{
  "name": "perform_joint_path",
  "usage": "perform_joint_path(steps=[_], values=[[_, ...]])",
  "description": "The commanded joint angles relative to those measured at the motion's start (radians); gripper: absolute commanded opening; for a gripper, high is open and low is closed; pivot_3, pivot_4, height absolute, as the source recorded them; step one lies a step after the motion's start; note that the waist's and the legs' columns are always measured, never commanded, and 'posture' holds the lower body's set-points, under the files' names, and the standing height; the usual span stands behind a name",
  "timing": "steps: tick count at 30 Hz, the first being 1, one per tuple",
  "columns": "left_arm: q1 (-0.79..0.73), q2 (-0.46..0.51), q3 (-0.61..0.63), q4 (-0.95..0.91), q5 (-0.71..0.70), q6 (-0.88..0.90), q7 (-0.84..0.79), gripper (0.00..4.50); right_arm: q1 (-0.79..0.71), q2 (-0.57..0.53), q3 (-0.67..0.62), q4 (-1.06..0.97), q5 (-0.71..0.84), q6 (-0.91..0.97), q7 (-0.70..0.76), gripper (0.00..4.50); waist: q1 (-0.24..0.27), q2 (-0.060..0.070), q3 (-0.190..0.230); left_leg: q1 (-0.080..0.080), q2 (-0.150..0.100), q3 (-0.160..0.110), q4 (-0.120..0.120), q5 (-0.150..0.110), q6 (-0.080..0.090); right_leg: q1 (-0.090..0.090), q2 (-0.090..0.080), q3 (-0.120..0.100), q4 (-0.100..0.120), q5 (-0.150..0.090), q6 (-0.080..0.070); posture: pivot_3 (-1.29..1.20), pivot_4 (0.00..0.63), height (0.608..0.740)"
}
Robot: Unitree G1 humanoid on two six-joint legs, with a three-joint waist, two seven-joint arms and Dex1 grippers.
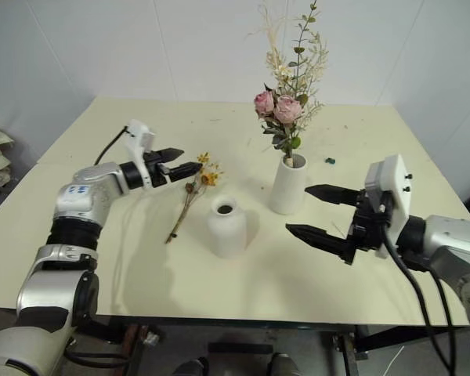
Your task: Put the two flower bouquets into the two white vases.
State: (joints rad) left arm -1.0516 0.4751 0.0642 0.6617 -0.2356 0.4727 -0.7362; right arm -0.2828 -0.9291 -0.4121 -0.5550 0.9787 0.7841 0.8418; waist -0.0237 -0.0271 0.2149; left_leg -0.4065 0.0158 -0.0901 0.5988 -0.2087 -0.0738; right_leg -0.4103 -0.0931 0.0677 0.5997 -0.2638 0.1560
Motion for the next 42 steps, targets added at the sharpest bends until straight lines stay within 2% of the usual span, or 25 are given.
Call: perform_joint_path(steps=[1,8,12,16,23,36,39,42], values=[[-0.047,0.014,-0.039,-0.064,0.082,0.105,0.123,4.50,0.030,-0.062,-0.057,0.006,0.012,0.002,0.056,4.48,0.000,0.000,0.000,0.000,0.000,0.000,0.000,0.000,0.000,0.000,0.000,0.000,0.000,0.000,0.000,0.00,0.150,0.740],[-0.009,0.070,-0.071,-0.253,0.089,0.369,0.131,4.50,0.019,-0.105,-0.063,0.041,0.034,0.016,0.078,4.48,-0.005,0.000,0.000,0.000,0.000,0.000,-0.002,0.000,0.000,-0.001,0.000,0.000,0.000,0.000,0.000,0.00,0.150,0.740],[0.011,0.095,-0.084,-0.403,0.055,0.660,0.142,4.50,-0.014,-0.120,-0.039,0.066,0.039,0.028,0.084,4.48,-0.004,0.000,0.000,0.000,0.000,0.000,-0.002,-0.001,0.000,-0.001,0.000,0.000,-0.001,0.000,0.000,0.00,0.150,0.740],[0.033,0.122,-0.116,-0.482,0.038,0.834,0.140,4.50,-0.045,-0.123,-0.011,0.089,0.019,0.025,0.095,4.48,-0.004,0.000,0.000,0.000,0.000,0.000,-0.002,-0.001,0.000,-0.001,0.000,0.000,-0.002,0.000,0.000,0.00,0.150,0.740],[0.041,0.126,-0.155,-0.447,0.038,0.889,0.157,4.50,-0.058,-0.120,-0.006,0.112,0.028,0.029,0.134,4.48,-0.004,0.000,0.000,0.000,0.000,0.000,-0.002,-0.001,0.000,-0.001,0.000,0.000,-0.002,0.000,-0.001,0.00,0.150,0.740],[0.011,0.056,-0.242,-0.305,0.056,0.819,0.173,4.50,0.022,-0.095,-0.056,0.087,0.048,0.023,0.112,4.48,-0.002,0.000,0.000,0.000,0.000,0.000,-0.001,-0.001,-0.001,-0.001,0.000,0.000,-0.003,0.000,-0.001,0.00,0.150,0.740],[0.010,0.045,-0.276,-0.251,0.093,0.763,0.189,3.90,0.029,-0.097,-0.061,0.084,0.043,0.025,0.100,4.50,-0.002,0.000,0.000,0.000,0.000,0.001,-0.001,-0.001,-0.001,0.000,-0.001,0.000,-0.003,0.000,-0.001,0.00,0.150,0.740],[0.004,0.042,-0.308,-0.224,0.111,0.740,0.172,2.94,0.039,-0.102,-0.073,0.080,0.041,0.025,0.099,4.50,-0.001,0.000,0.000,0.001,0.000,0.001,0.000,-0.001,-0.001,0.000,0.000,0.000,-0.003,0.000,-0.001,0.00,0.150,0.740]])
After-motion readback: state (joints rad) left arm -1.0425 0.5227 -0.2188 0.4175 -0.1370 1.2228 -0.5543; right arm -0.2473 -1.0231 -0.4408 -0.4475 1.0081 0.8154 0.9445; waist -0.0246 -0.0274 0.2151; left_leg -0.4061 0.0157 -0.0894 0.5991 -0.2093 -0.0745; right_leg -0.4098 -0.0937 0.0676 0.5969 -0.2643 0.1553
